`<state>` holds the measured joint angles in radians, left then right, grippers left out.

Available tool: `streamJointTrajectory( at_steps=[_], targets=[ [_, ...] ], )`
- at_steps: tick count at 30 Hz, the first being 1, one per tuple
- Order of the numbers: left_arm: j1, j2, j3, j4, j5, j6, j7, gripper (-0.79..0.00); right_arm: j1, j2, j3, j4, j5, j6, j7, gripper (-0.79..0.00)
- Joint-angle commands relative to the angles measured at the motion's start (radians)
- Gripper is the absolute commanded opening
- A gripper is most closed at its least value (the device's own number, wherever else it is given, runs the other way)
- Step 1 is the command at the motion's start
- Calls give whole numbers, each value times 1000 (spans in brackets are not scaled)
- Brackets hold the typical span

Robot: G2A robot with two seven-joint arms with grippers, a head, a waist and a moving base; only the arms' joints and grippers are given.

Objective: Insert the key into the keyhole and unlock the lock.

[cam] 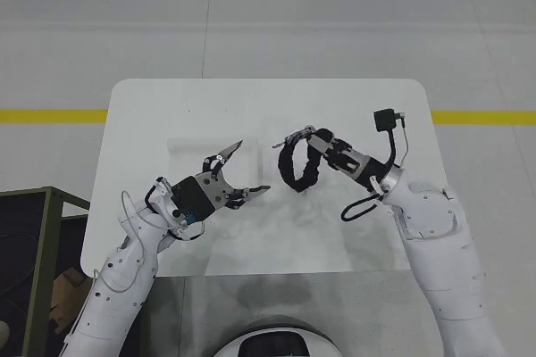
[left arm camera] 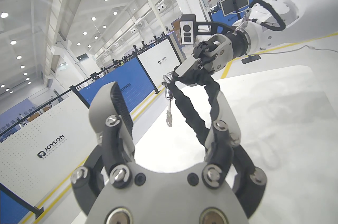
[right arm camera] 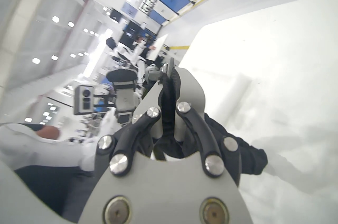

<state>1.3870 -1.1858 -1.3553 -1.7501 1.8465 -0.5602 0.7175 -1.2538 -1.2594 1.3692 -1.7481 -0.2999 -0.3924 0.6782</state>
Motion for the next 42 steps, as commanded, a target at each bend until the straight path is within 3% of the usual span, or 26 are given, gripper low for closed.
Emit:
streamJointTrajectory(
  at_steps=[1,6,8,11,15,24,25,26,27,32,42],
  targets=[
    [0,0,0,0,0,0,0,0,-19,8,-9,-73,-293,-38,-32,-785],
    [0,0,0,0,0,0,0,0,-53,19,-93,-154,-773,-120,-89,-785],
    [0,0,0,0,0,0,0,0,-64,21,-133,-159,-977,-95,-144,-785],
    [0,0,0,0,0,0,0,0,-74,19,-178,-142,-1137,-36,-245,-785],
    [0,0,0,0,0,0,0,0,-90,12,-159,-120,-1058,47,-351,-785],
    [0,0,0,0,0,0,0,0,-54,-5,-63,36,-555,170,-295,-785],
    [0,0,0,0,0,0,0,0,-46,-7,-58,61,-501,182,-264,-606],
    [0,0,0,0,0,0,0,0,-34,-7,-52,79,-470,192,-236,-148],
    [0,0,0,0,0,0,0,0,-26,-7,-46,90,-456,200,-224,0],
    [0,0,0,0,0,0,0,0,-19,-3,-7,108,-462,238,-228,0],
    [0,0,0,0,0,0,0,0,-52,8,79,97,-360,190,-260,0]
  ],
)
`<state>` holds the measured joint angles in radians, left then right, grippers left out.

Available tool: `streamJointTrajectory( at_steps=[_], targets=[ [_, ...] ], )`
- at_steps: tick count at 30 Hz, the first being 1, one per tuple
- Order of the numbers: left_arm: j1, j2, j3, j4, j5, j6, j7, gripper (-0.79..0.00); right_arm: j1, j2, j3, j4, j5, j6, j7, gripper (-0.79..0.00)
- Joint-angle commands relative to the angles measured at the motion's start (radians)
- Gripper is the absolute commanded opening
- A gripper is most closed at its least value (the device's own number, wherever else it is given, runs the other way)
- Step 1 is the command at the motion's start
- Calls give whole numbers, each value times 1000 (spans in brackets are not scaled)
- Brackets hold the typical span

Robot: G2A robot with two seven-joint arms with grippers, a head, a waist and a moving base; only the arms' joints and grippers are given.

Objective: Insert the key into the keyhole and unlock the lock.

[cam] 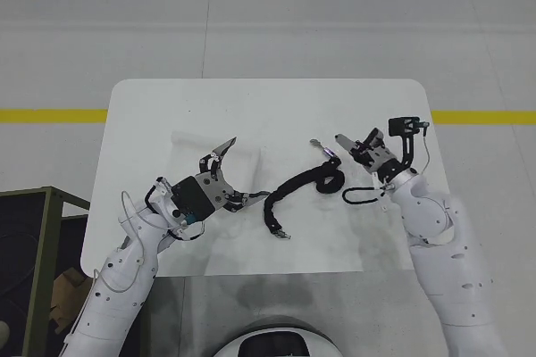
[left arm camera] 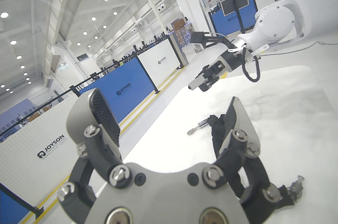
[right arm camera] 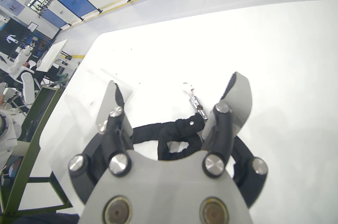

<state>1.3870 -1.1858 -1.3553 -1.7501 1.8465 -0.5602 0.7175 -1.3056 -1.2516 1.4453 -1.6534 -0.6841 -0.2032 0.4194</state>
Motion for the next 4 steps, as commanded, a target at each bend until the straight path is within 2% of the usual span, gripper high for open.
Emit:
streamJointTrajectory(
  at_steps=[1,4],
  targets=[
    [0,0,0,0,0,0,0,0,0,0,0,0,0,0,0,-53],
    [0,0,0,0,0,0,0,0,-1,0,4,3,28,1,-1,-9]
  ],
)
